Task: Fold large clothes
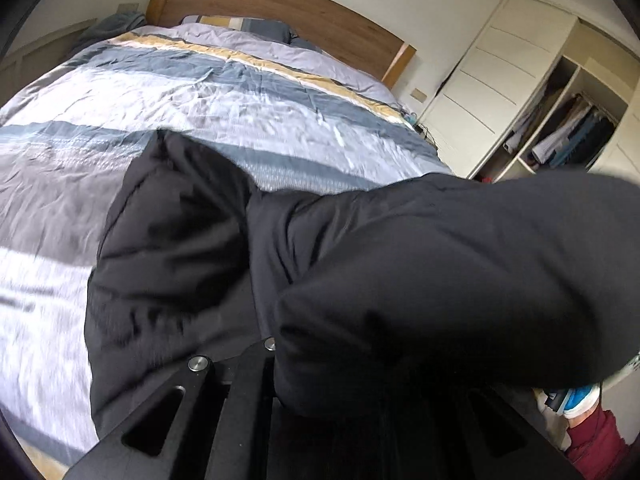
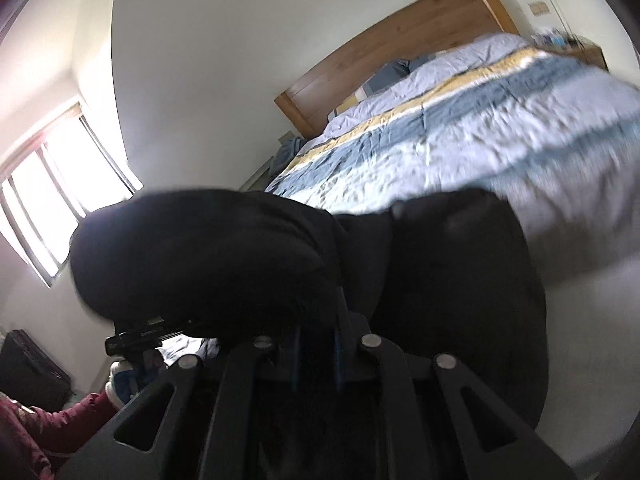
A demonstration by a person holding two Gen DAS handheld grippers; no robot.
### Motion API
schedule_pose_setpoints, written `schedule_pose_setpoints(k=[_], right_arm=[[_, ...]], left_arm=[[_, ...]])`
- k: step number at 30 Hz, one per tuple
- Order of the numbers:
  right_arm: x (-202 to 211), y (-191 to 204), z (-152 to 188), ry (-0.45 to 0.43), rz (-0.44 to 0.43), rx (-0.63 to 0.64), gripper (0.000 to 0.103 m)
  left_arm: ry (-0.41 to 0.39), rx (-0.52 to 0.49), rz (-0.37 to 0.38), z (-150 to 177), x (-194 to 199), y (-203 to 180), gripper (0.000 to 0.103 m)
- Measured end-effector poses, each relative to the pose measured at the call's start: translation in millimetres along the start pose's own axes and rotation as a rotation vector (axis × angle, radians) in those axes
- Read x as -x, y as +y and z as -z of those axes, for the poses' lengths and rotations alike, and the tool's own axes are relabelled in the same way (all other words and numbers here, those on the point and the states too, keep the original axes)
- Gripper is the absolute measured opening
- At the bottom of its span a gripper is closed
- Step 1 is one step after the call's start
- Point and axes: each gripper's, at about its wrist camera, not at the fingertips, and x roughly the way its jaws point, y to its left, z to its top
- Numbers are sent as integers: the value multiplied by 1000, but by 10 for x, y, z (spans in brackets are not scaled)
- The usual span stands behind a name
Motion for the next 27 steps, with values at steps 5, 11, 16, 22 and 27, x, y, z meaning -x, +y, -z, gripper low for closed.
schedule_pose_setpoints(k=[5, 11, 16, 22, 27], right_arm=[[-152, -287, 394, 93, 95, -33, 12], [-184, -403, 537, 127, 132, -56, 10], [-120, -269, 517, 157, 200, -11, 13], [177, -158, 542, 155, 259, -1, 37], [463, -59, 430, 147, 319, 34, 39]], left_arm=[[29, -57, -73, 186, -212, 17, 10], [41, -67, -107, 203, -304, 1, 14], [51, -99, -153, 212, -200, -133, 22], [61, -94, -189, 302, 2, -149, 38], [69, -69, -223, 400, 310, -44, 42]])
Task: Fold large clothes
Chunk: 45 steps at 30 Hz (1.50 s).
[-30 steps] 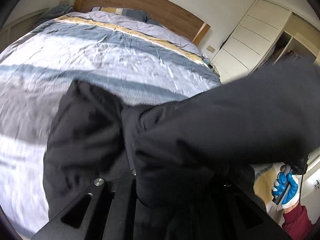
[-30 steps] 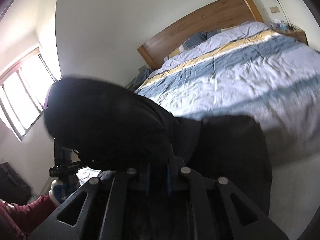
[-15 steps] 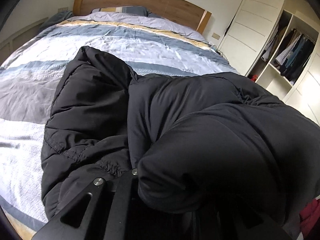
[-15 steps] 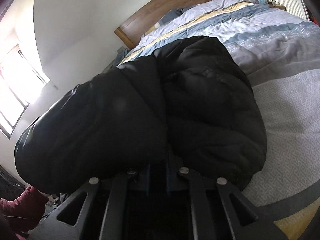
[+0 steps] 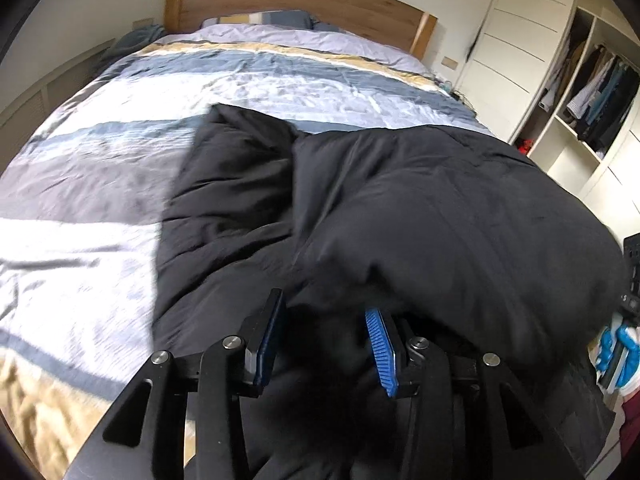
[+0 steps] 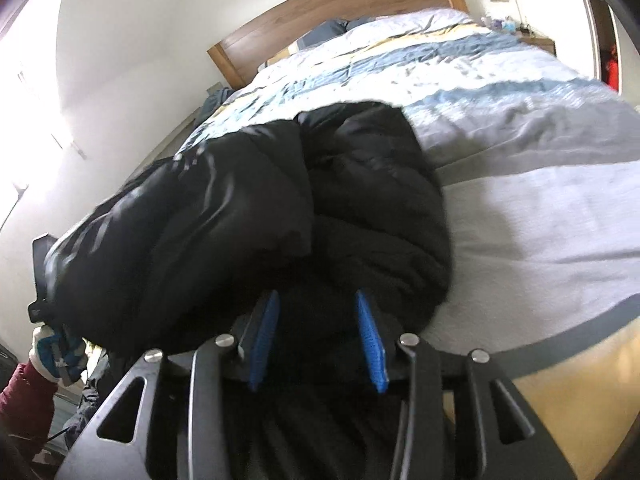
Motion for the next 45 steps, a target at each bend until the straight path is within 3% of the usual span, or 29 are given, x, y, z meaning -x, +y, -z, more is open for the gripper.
schedule_pose_setpoints(k=[4, 9, 14, 19, 22, 26, 31, 35, 39, 42, 45], right_arm=[[187, 182, -263, -47, 1, 58, 39], [80, 608, -721, -75, -18, 155, 43], [-286, 997, -1089, -74, -36, 209, 46], [-794, 1145, -1281, -19, 9, 234, 49], [-1029, 1166, -1170, 34, 27, 249, 50], [-1230, 1106, -780, 120, 37, 272, 50], [-1185, 1037, -250, 117, 53, 296, 51], [-1060, 1074, -196, 121, 68, 291, 51], [-723, 1180, -139, 111, 38, 301, 51], [-556, 1284, 71, 127, 12, 346, 51], [-622, 1273, 350, 173, 51, 386, 51]], left_arm=[[-55, 6, -40, -24, 336, 76, 50], [-128, -11, -23, -436, 496, -124, 58], [-140, -27, 8, -837, 185, -449, 59], [-105, -54, 56, -1067, -251, -816, 59], [-54, -89, 53, -1017, -520, -988, 59], [11, -142, 12, -690, -808, -1061, 59], [41, -230, -46, -209, -987, -1029, 60], [46, -205, -46, -178, -913, -1007, 59], [6, -204, -16, -72, -542, -1061, 60], [-7, -205, 2, 156, -374, -1081, 62], [13, -193, -6, 355, -453, -1053, 63]])
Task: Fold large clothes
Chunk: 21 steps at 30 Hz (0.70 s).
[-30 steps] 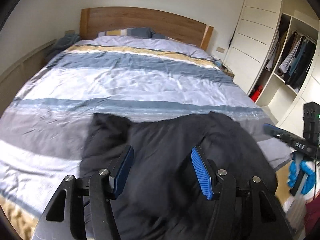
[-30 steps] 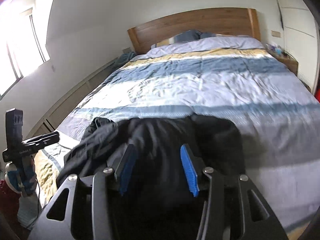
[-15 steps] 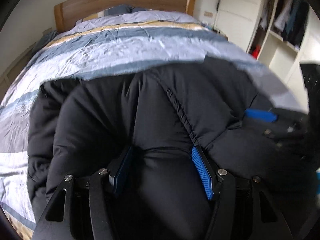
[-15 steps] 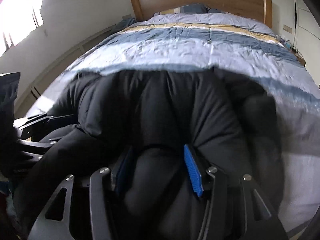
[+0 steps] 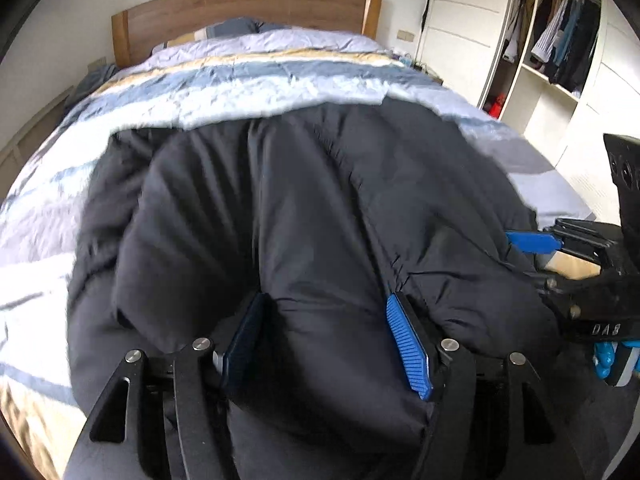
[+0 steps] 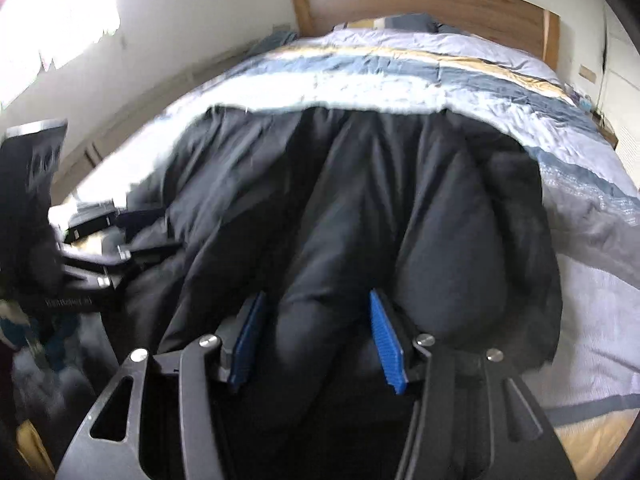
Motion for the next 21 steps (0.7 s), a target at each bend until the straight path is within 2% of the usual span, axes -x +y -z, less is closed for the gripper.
schedule_pose_setpoints(k=[3, 8, 12, 13, 21], right_arm=[[-124, -95, 143, 15, -13, -60, 51], [-60, -81, 85, 38, 9, -112, 51], [202, -20, 117, 37, 12, -97, 51], [270, -20, 145, 34, 12, -101, 51], [1111, -255, 646, -21, 73, -181, 57]], left_arm=[[15, -9, -16, 88, -130, -33, 64], [46, 7, -29, 52, -93, -27, 64], [37, -8, -31, 120, 213, -15, 66], [35, -4, -30, 152, 261, -1, 69], [7, 70, -40, 564, 956, 414, 82]])
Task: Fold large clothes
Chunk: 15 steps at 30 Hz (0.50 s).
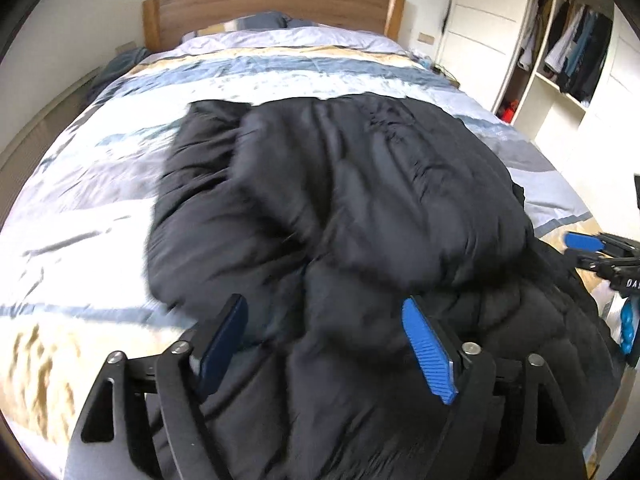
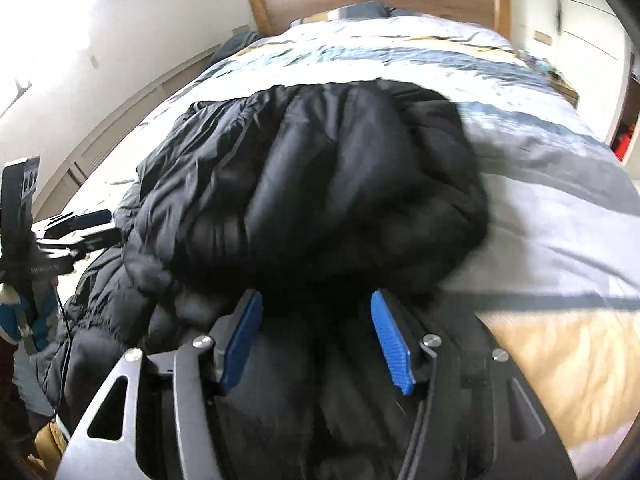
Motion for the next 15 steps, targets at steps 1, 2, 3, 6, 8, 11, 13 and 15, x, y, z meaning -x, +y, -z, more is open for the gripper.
schedule_pose_setpoints(k=[1, 2, 3, 6, 8, 11, 13, 15], right_arm=[[100, -61, 81, -5, 12, -13, 58], [199, -131, 158, -9, 22, -29, 58], [285, -179, 231, -12, 31, -43, 59], [610, -437, 515, -22, 67, -102, 60], [737, -595, 648, -24, 88, -132, 62], [952, -863, 932, -23, 123, -204, 64], [985, -983, 1055, -15, 126, -241, 67], [1001, -1089, 1198, -3, 117, -281, 70]], left_arm=[[-1, 13, -4, 63, 75, 86, 83], [-1, 29, -13, 149, 169, 193, 84], [-3, 41, -18, 205, 233, 257, 84], [-8, 100, -32, 458, 508, 542, 87], [-15, 142, -46, 599, 670, 728, 89], [-35, 220, -76, 840, 944, 1043, 92], [-42, 265, -95, 961, 1105, 1255, 92], [-48, 301, -128, 1064, 1262, 1439, 92]])
